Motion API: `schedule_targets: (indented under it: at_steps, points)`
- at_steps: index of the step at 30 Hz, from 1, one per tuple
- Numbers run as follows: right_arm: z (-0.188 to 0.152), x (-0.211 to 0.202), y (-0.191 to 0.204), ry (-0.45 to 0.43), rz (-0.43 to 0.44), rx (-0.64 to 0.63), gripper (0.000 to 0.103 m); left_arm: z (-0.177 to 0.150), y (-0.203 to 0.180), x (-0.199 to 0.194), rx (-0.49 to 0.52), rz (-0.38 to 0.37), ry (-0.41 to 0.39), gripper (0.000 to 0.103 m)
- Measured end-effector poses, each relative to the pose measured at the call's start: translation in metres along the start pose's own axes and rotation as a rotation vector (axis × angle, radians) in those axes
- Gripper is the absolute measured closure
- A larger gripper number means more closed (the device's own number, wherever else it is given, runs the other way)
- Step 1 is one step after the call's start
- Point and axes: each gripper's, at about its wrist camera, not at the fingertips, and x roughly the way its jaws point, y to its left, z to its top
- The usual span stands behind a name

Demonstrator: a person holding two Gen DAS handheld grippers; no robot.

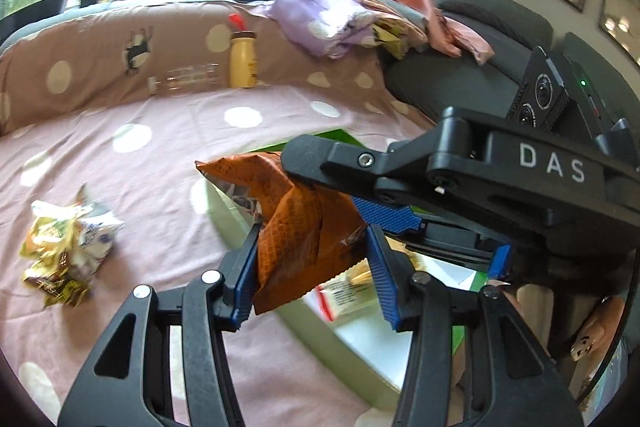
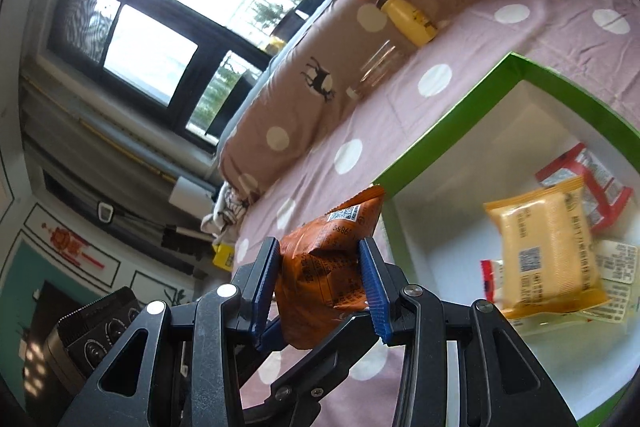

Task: Organize snacks

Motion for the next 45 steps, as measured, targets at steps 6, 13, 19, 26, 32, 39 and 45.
schedule_targets:
  at_steps: [6,13,19,26,32,39,45]
  points:
    - [0.01,-0.022,-0.024,-0.079,-0.056,0.07,0.059,0.009,-0.027,0.026,0.045,-0.052,0.039,0.054]
    - [0.016,-0.029,-0.047,-0.105,-0.131,0.139,0.059,0.008,-0.038,0.05,0.035,-0.085,0.086,0.054]
    - [0.016,-0.032,-0.053,-0.125,-0.247,0.156,0.059,0.002,-0.043,0.048,0.055,-0.052,0.084,0.052]
    - [0.016,-0.033,-0.041,-0.147,-0.283,0.114,0.05,0.001,-0.022,0.02,0.009,-0.008,0.063,0.033]
    - [0.012,-0.03,-0.019,-0.17,-0.307,0.029,0.04,0.0,0.016,-0.018,-0.053,0.107,0.025,0.015]
    - [0.0,-0.004,0.017,-0.112,-0.286,-0.099,0.03,-0.019,0.107,-0.066,-0.229,0.367,-0.042,0.011]
    - [-0.018,0.04,0.047,0.012,-0.233,-0.189,0.027,-0.036,0.175,-0.077,-0.399,0.442,-0.01,0.011]
